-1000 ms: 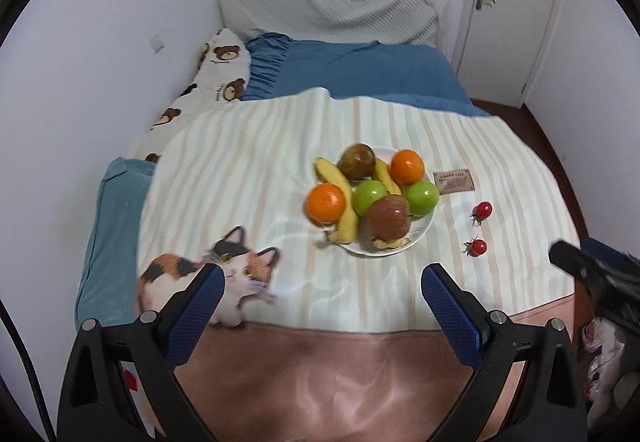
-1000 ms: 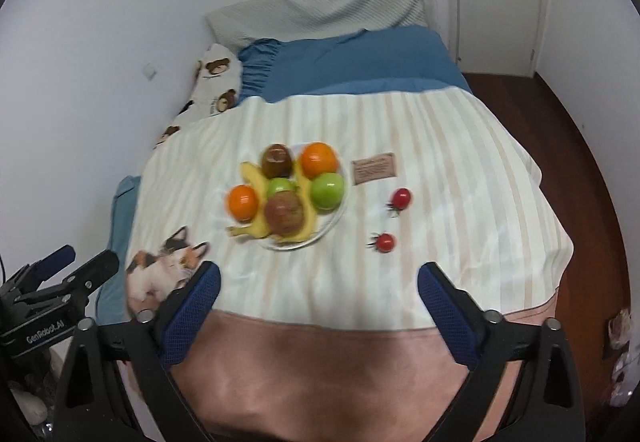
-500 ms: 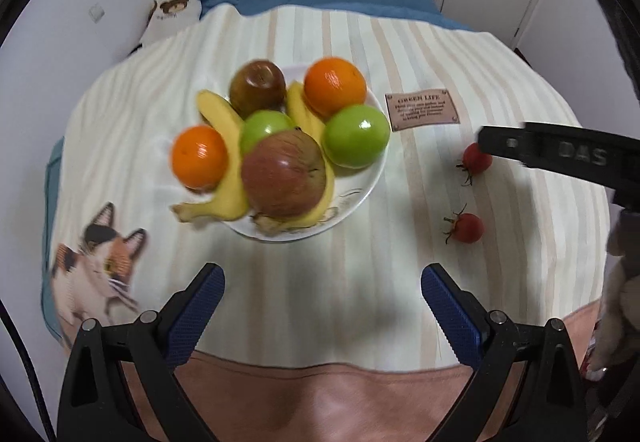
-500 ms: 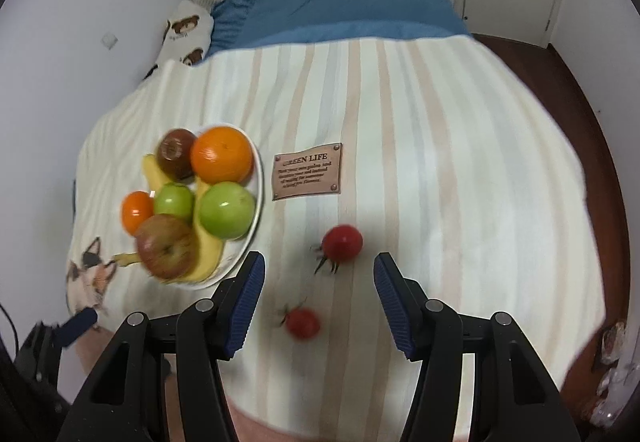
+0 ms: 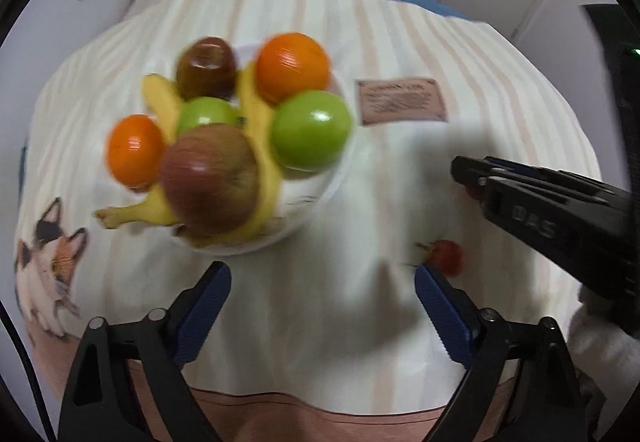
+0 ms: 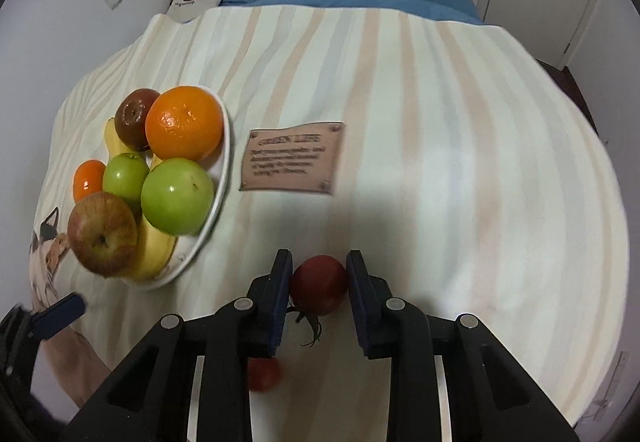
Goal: Organize fruits
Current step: 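Carry the cherry tomato with the right gripper over the white plate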
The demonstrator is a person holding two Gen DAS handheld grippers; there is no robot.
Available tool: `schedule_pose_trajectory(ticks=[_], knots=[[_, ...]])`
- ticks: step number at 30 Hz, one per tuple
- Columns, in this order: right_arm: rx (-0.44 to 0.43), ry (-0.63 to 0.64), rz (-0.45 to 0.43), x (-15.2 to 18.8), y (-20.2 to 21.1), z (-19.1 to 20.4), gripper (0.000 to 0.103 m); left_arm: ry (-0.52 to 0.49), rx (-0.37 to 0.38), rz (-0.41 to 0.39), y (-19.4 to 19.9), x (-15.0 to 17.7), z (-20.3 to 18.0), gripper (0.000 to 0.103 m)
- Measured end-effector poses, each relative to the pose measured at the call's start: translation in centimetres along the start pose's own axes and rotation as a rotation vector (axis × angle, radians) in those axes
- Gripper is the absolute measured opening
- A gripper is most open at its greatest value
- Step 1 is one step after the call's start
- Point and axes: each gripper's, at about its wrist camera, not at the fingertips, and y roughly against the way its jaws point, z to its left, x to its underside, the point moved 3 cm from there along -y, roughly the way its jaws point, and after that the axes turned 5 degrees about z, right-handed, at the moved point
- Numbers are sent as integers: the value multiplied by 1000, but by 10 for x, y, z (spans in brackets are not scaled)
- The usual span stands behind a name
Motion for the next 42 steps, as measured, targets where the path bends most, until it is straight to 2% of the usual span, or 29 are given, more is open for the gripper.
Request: schedule_pose_trajectory(ticks=[4, 10, 13, 15, 17, 20, 22, 28, 32, 38, 42], knots=[[5, -67, -12, 16, 18, -34, 30, -44, 30, 27, -10, -4, -19, 88], [-1, -184, -14, 39, 28, -74, 30, -129, 52, 12, -18, -15, -53, 87], [-9, -215, -20, 45, 33, -81, 30, -170, 75, 32, -24, -17, -68, 77], [-9, -221, -24, 46, 34, -82, 30, -192, 76, 46, -29, -16, -75, 60], [-9, -226, -25, 46, 33, -82, 30, -207, 81, 58, -35, -17, -79, 53], [-9, -234, -26, 47, 33, -84, 30, -230, 90, 42, -35, -19, -84, 33], [-6, -230, -26, 47, 33, -83, 30, -240, 95, 37, -34, -22, -86, 25], [-5, -221, -30, 47, 36, -81, 30, -243, 110, 21, -32, -31, -89, 24], [-14, -224, -44, 46, 44, -79, 30, -208, 142, 19, -24, -32, -79, 24], [-62, -209, -73, 44, 60, -63, 30, -136, 191, -32, 19, -43, -35, 24], [-127, -171, -84, 38, 64, -33, 30, -79, 205, -68, 50, -57, 1, 24]])
